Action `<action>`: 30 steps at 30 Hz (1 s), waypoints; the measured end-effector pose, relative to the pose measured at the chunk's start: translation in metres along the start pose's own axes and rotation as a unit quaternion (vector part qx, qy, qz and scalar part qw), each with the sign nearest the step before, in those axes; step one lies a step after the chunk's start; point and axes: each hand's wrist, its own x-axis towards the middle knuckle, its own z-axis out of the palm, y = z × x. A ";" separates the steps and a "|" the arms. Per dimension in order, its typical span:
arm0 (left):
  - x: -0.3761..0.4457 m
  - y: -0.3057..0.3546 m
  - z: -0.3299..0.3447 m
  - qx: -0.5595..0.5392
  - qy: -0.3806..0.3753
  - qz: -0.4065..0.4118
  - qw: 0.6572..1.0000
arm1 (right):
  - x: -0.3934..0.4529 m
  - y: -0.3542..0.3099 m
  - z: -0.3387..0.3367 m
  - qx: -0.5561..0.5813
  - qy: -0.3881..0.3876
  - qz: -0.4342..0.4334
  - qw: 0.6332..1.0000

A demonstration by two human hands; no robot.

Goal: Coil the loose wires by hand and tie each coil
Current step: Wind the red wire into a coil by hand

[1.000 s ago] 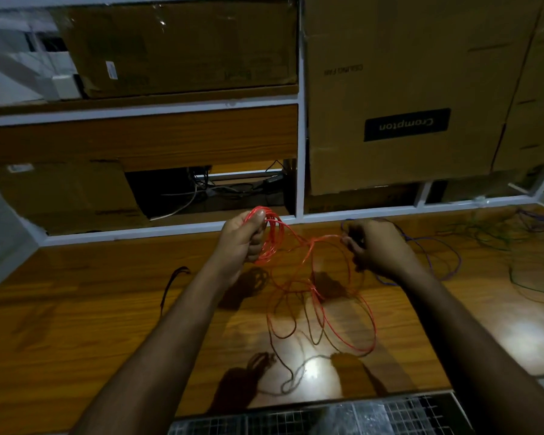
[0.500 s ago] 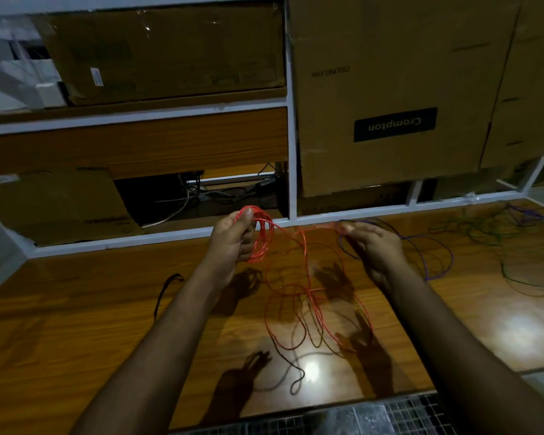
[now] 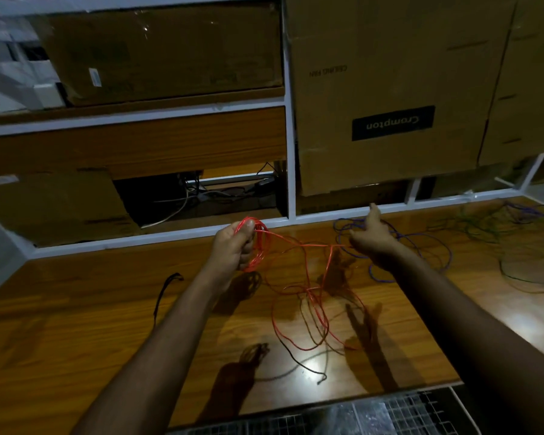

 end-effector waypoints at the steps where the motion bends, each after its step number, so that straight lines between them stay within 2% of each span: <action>1: -0.002 0.000 0.001 0.011 -0.002 -0.003 1.000 | -0.001 -0.003 -0.004 -0.049 0.030 0.021 0.998; 3: -0.005 0.000 0.006 0.024 -0.003 -0.009 1.000 | -0.007 -0.009 -0.007 -0.164 0.050 0.044 0.984; 7: -0.008 -0.004 0.017 0.032 -0.009 -0.023 0.999 | -0.020 -0.025 -0.003 -0.386 -0.011 0.040 0.922; 9: -0.008 -0.005 0.019 0.034 -0.010 -0.025 0.999 | -0.021 -0.035 0.000 -0.424 -0.026 0.018 0.905; 11: -0.007 -0.005 0.019 0.035 -0.011 -0.024 0.999 | -0.019 -0.043 0.003 -0.453 -0.020 0.032 0.890; 14: -0.007 -0.006 0.018 0.038 -0.011 -0.029 0.999 | -0.022 -0.050 0.004 -0.576 -0.054 0.021 0.815; 18: -0.004 -0.011 0.018 0.049 -0.010 -0.038 0.998 | -0.028 -0.055 0.017 -0.627 -0.086 -0.018 0.774; 21: -0.003 -0.012 0.017 0.059 -0.009 -0.046 0.997 | -0.029 -0.061 0.031 -0.635 -0.105 -0.084 0.761; 23: -0.003 -0.013 0.017 0.055 -0.006 -0.052 0.997 | -0.022 -0.062 0.042 -0.562 -0.181 -0.037 0.806; 25: -0.003 -0.013 0.015 0.047 -0.001 -0.053 0.997 | -0.017 -0.063 0.049 -0.482 -0.241 -0.042 0.841; 27: -0.002 -0.014 0.012 0.048 0.005 -0.055 0.997 | -0.019 -0.071 0.051 -0.493 -0.229 -0.102 0.833; 28: -0.002 -0.014 0.011 0.048 0.009 -0.056 0.997 | -0.020 -0.074 0.051 -0.540 -0.202 -0.146 0.804; 30: -0.002 -0.015 0.010 0.048 0.015 -0.059 0.997 | -0.027 -0.080 0.051 -0.651 -0.145 -0.257 0.699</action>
